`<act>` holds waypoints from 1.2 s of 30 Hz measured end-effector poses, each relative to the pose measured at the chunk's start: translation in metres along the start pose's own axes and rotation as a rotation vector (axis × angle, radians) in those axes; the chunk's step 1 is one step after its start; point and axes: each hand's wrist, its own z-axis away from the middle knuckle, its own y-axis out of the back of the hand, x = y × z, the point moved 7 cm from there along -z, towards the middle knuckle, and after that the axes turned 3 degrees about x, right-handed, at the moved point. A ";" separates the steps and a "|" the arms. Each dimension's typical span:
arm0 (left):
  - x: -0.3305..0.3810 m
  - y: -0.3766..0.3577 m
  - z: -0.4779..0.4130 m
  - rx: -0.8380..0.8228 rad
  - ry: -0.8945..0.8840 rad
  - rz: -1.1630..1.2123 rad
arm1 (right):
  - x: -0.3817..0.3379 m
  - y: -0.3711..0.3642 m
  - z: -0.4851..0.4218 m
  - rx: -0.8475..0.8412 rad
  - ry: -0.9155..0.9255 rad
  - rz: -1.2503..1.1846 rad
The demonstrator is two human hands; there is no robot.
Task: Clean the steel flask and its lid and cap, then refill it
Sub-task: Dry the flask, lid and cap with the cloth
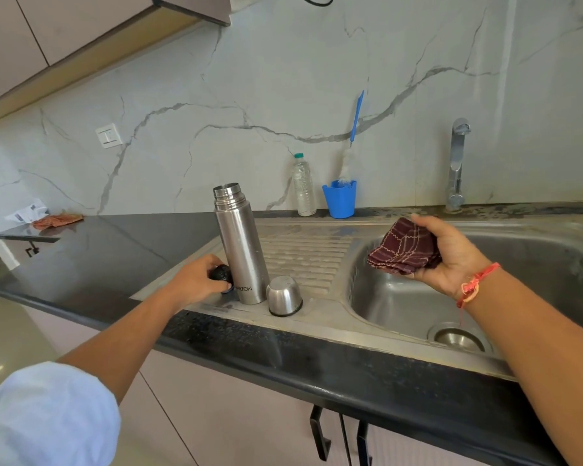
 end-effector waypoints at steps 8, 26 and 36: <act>0.071 0.137 0.018 0.644 -0.111 0.365 | -0.014 0.004 0.002 0.024 0.044 -0.095; 0.351 -0.160 0.042 -0.231 -0.111 1.231 | -0.089 0.086 0.024 0.166 0.221 -0.128; 0.351 -0.197 0.036 -0.270 -0.140 1.215 | -0.079 0.066 0.014 -0.090 0.189 0.140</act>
